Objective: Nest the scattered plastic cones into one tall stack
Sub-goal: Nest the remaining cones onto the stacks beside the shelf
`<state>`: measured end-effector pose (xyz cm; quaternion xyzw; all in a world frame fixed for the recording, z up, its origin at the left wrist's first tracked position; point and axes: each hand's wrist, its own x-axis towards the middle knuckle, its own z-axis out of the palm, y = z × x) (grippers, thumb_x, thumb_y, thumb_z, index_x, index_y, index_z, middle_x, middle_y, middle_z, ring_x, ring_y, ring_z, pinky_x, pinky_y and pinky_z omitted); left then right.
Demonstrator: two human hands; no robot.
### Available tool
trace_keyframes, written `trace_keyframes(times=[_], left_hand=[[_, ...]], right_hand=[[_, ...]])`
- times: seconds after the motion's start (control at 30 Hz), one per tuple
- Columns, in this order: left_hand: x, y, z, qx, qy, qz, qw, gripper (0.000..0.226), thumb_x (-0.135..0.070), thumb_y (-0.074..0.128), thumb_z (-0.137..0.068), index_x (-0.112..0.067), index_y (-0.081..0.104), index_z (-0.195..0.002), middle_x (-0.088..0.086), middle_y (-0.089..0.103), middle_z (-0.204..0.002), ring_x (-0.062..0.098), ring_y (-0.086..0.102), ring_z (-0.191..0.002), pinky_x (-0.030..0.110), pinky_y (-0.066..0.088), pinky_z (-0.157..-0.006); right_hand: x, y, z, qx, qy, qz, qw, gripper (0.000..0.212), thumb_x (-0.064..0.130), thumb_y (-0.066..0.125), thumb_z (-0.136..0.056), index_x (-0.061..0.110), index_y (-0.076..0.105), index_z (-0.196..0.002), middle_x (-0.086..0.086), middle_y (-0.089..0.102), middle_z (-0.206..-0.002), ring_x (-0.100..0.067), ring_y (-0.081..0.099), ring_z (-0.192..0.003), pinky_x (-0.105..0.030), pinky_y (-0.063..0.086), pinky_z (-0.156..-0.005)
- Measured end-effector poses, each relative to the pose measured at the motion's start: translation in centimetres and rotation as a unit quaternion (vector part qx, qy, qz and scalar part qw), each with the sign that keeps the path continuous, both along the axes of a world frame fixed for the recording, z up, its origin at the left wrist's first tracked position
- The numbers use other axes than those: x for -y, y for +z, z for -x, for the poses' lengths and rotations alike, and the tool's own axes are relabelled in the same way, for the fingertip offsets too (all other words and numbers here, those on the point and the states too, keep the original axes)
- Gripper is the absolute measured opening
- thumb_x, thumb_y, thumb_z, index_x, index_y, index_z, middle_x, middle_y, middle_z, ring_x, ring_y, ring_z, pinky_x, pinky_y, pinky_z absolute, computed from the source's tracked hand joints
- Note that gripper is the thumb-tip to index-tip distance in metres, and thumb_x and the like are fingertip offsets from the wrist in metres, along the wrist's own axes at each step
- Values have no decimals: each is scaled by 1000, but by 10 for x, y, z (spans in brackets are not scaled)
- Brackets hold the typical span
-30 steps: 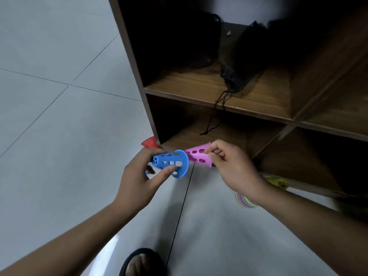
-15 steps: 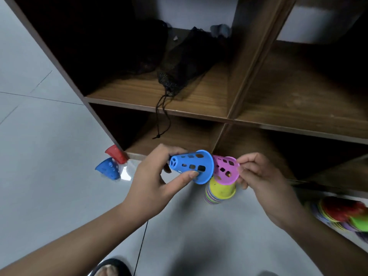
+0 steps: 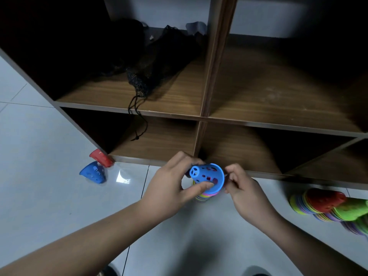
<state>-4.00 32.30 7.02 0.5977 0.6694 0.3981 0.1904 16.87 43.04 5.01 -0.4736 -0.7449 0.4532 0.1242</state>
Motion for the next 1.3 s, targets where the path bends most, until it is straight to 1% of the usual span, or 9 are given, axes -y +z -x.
trace_keyframes(times=[0.13, 0.37, 0.47, 0.57, 0.73, 0.87, 1.03, 1.17, 1.3], left_hand=[[-9, -12, -2, -16, -13, 27, 999, 46, -57, 81, -87, -33, 69, -125, -23, 49, -108, 9, 60, -87, 22, 51, -74], [-9, -37, 4, -42, -39, 67, 996, 51, -63, 79, -86, -41, 63, -129, -24, 47, -113, -5, 55, -88, 16, 43, -72], [2, -46, 19, -56, -27, 67, 996, 52, -70, 74, -87, -43, 60, -128, -24, 51, -114, -4, 56, -87, 12, 44, -72], [22, -58, 45, -64, 2, 79, 995, 49, -73, 69, -87, -43, 60, -125, -23, 55, -111, 4, 58, -88, 20, 50, -75], [61, -80, 99, -84, 53, 122, 988, 45, -73, 66, -89, -43, 60, -122, -25, 56, -107, -1, 58, -93, 17, 48, -76], [92, -97, 147, -95, 112, 148, 978, 37, -64, 70, -92, -43, 60, -120, -25, 57, -105, -2, 59, -95, 19, 50, -74], [129, -116, 200, -109, 179, 161, 964, 35, -57, 74, -91, -37, 63, -117, -21, 59, -105, 1, 61, -91, 29, 53, -75], [152, -130, 236, -132, 220, 155, 954, 35, -46, 81, -90, -28, 67, -117, -11, 60, -116, 16, 59, -103, 31, 51, -80], [164, -142, 262, -115, 234, 171, 950, 44, -41, 82, -87, -28, 65, -126, -7, 55, -132, 22, 56, -117, 31, 47, -94]], right_hand=[[-4, 0, -1, -13, -33, -23, 999, 29, 6, 56, -104, 34, 64, -99, 14, 69, -98, -8, 65, -95, -32, 52, -83], [-5, 30, 17, -70, -35, -117, 990, 30, 1, 59, -101, 30, 66, -98, 16, 64, -103, -6, 64, -102, -10, 44, -81], [-1, 44, 33, -84, 6, -147, 986, 31, -2, 59, -100, 28, 67, -98, 15, 61, -100, -12, 63, -98, -14, 45, -79], [5, 56, 56, -96, 62, -180, 977, 28, -2, 59, -99, 25, 67, -101, 13, 59, -101, -16, 62, -96, -19, 46, -81], [17, 56, 112, -78, 190, -231, 951, 17, 5, 58, -101, 21, 63, -103, 15, 56, -101, -15, 55, -100, -36, 48, -88], [34, 44, 168, -51, 282, -214, 934, 13, 12, 56, -102, 24, 60, -103, 15, 51, -101, -8, 49, -98, -30, 44, -88], [53, 9, 240, 1, 364, -195, 911, 10, 13, 54, -100, 21, 60, -101, 6, 53, -102, -14, 50, -98, -36, 46, -85], [72, -13, 293, 43, 398, -183, 898, 8, 17, 55, -100, 25, 57, -98, 9, 49, -102, -14, 50, -89, -31, 41, -72], [84, -35, 345, 56, 387, -133, 911, 8, 11, 56, -97, 16, 61, -100, 6, 51, -109, -18, 55, -93, -35, 49, -80]])
